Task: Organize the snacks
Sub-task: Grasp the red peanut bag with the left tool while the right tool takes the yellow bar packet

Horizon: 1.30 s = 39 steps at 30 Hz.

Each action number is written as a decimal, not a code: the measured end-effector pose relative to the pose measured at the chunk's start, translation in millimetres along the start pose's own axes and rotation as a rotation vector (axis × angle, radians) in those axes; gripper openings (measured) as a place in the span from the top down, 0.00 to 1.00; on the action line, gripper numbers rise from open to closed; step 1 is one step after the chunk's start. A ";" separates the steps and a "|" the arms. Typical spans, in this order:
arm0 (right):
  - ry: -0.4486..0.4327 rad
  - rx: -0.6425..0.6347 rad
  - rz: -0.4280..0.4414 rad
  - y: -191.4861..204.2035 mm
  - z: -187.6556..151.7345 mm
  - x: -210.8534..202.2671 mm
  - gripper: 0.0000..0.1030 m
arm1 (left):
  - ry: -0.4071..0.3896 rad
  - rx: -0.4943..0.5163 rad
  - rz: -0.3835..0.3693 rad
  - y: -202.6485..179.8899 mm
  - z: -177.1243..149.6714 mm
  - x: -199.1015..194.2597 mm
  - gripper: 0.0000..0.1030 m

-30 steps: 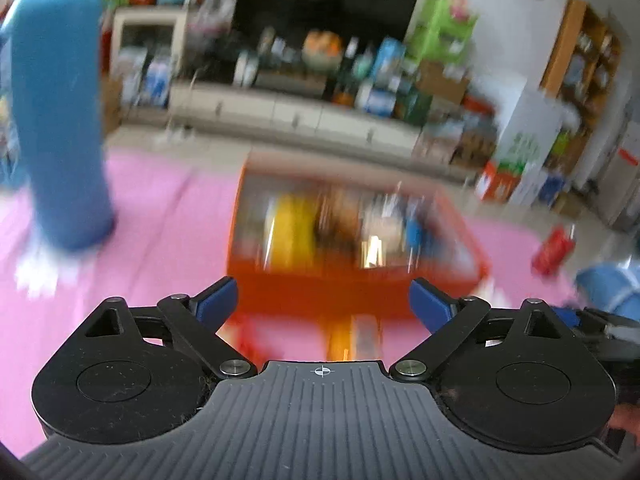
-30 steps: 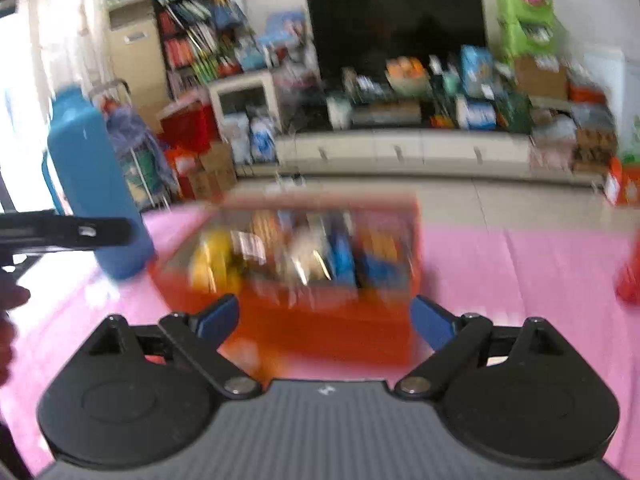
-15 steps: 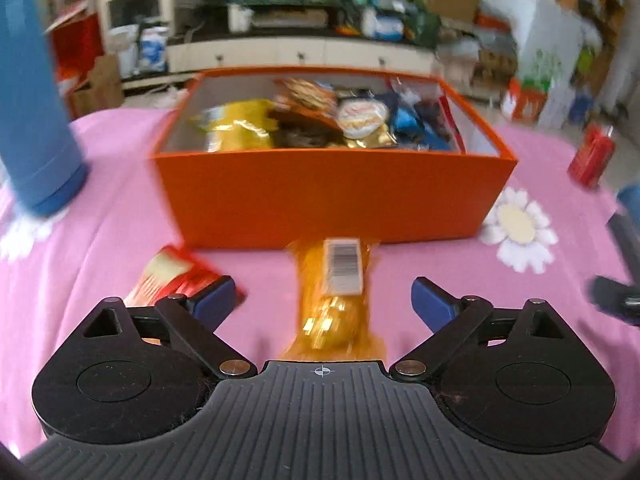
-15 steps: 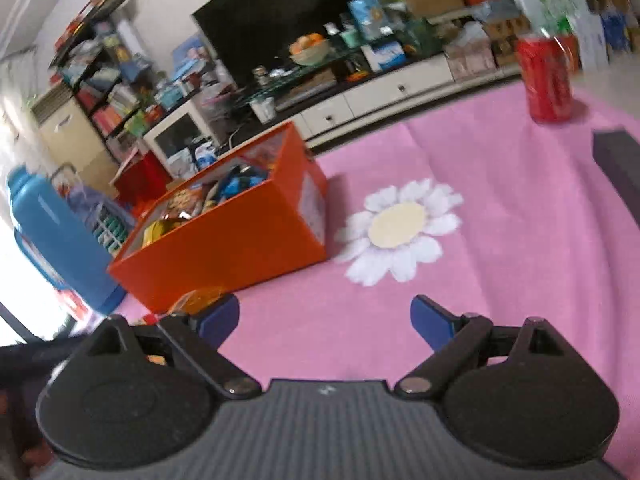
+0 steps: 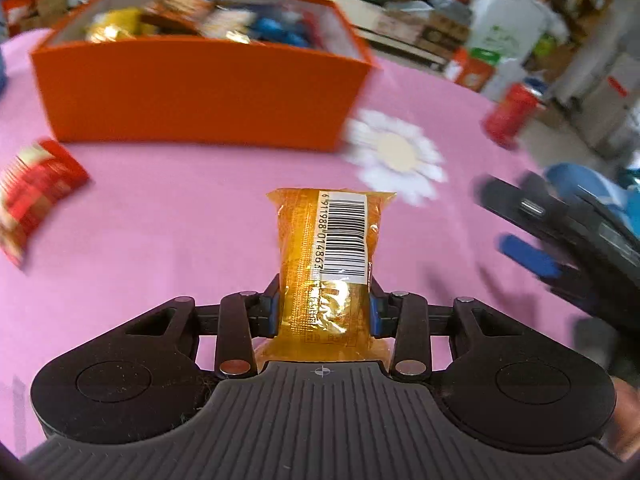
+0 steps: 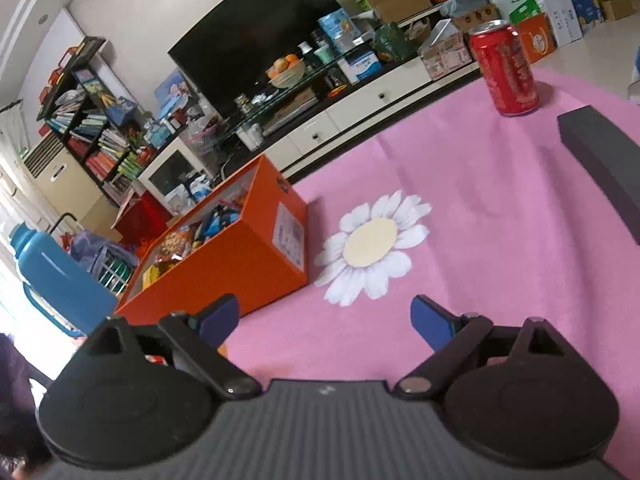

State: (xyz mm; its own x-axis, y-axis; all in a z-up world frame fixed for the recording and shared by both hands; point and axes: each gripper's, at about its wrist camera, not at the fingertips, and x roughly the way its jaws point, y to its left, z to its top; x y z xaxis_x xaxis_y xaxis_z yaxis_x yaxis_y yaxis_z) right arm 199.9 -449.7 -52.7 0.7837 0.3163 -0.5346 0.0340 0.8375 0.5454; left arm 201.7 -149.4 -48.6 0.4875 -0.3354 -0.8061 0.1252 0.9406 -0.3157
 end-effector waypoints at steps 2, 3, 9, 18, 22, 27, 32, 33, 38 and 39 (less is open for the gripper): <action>0.001 0.012 -0.022 -5.4 -0.2 0.5 0.11 | 0.014 -0.005 -0.018 -14.3 -11.7 1.4 0.87; 0.005 0.020 -0.028 -8.2 -0.3 1.0 0.11 | 0.011 -0.004 -0.004 -18.4 -17.4 4.6 0.83; 0.017 0.017 -0.042 -11.6 -1.6 3.9 0.11 | -0.007 0.037 0.034 -11.0 -24.9 -3.7 0.51; 0.075 -0.033 -0.043 -3.6 -8.7 13.6 0.11 | -0.170 0.306 0.377 122.2 29.3 -67.2 0.19; 0.112 -0.089 -0.056 7.2 -15.5 23.4 0.11 | -0.083 0.370 0.328 169.4 48.9 -47.1 0.20; 0.147 -0.143 -0.097 13.4 -21.9 34.3 0.11 | 0.018 0.421 0.243 187.5 61.7 -5.7 0.27; 0.161 -0.171 -0.105 14.5 -25.8 37.0 0.11 | 0.026 0.323 0.192 202.3 61.6 -1.4 0.64; 0.164 -0.174 -0.107 15.1 -26.2 37.3 0.11 | 0.018 0.289 0.195 203.5 59.3 -5.8 0.67; 0.165 -0.187 -0.105 17.5 -27.3 36.7 0.11 | -0.015 0.164 0.307 188.5 18.8 -31.9 0.68; 0.161 -0.189 -0.102 18.2 -27.6 35.5 0.11 | -0.020 0.135 0.327 184.5 7.8 -38.2 0.68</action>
State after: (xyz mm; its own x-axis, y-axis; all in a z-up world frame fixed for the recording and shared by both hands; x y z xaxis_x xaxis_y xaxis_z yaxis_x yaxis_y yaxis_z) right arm 211.3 -410.9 -79.6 0.6728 0.2801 -0.6847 -0.0202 0.9322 0.3614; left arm 213.0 37.4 -72.0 0.5372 -0.0157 -0.8433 0.0726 0.9970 0.0276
